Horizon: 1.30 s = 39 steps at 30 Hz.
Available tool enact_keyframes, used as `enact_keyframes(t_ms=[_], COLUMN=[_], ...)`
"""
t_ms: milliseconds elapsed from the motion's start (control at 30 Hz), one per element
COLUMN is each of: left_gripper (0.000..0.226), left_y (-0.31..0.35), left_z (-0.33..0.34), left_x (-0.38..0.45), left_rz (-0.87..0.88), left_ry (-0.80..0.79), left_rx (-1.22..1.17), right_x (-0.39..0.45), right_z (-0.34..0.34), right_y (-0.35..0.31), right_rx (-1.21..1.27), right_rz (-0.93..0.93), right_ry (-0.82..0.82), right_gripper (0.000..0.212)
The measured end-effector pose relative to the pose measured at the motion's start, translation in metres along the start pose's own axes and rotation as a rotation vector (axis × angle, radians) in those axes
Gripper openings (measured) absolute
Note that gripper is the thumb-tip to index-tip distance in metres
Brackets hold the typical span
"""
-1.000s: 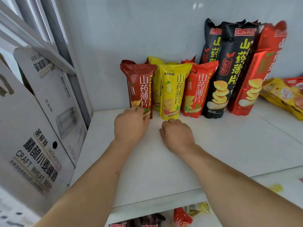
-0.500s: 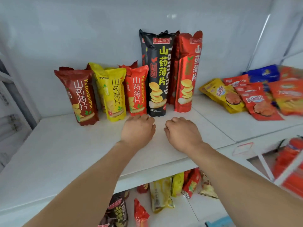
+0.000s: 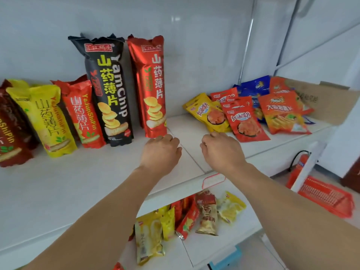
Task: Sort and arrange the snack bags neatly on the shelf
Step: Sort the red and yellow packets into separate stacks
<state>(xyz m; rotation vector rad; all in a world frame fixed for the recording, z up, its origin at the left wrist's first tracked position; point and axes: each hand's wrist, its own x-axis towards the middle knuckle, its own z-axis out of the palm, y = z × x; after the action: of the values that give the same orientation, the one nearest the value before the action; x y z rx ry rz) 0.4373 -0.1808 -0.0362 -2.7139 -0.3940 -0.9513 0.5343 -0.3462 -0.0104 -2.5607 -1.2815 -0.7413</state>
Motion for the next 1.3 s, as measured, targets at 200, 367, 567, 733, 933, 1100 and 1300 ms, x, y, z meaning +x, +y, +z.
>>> enact_keyframes(t_ms=[200, 367, 567, 733, 933, 1100, 1300], left_gripper=[0.023, 0.041, 0.073, 0.074, 0.068, 0.075, 0.081], left_y=[0.029, 0.046, 0.053, 0.064, 0.092, 0.102, 0.111], left_z=[0.044, 0.07, 0.104, 0.14, 0.151, 0.156, 0.153], left_x=[0.052, 0.105, 0.151, 0.172, 0.194, 0.207, 0.209], left_rz=[-0.104, -0.236, -0.553, -0.629, -0.887, -1.022, -1.092], left_ry=[-0.089, -0.216, -0.411, -0.515, -0.429, -0.379, -0.259], left_rx=[-0.103, -0.145, -0.412, -0.446, -0.531, -0.545, -0.753], right_x=[0.028, 0.065, 0.097, 0.116, 0.144, 0.169, 0.185], right_z=[0.026, 0.058, 0.1, 0.123, 0.136, 0.138, 0.144], right_y=[0.06, 0.1, 0.124, 0.155, 0.193, 0.213, 0.216], right_rx=[0.017, 0.171, 0.667, 0.647, 0.506, 0.445, 0.494], right_rz=[0.07, 0.173, 0.441, 0.553, 0.484, 0.292, 0.203], right_ry=[0.003, 0.013, 0.083, 0.097, 0.067, -0.002, -0.115], right_gripper=[0.026, 0.028, 0.05, 0.055, 0.068, 0.069, 0.07])
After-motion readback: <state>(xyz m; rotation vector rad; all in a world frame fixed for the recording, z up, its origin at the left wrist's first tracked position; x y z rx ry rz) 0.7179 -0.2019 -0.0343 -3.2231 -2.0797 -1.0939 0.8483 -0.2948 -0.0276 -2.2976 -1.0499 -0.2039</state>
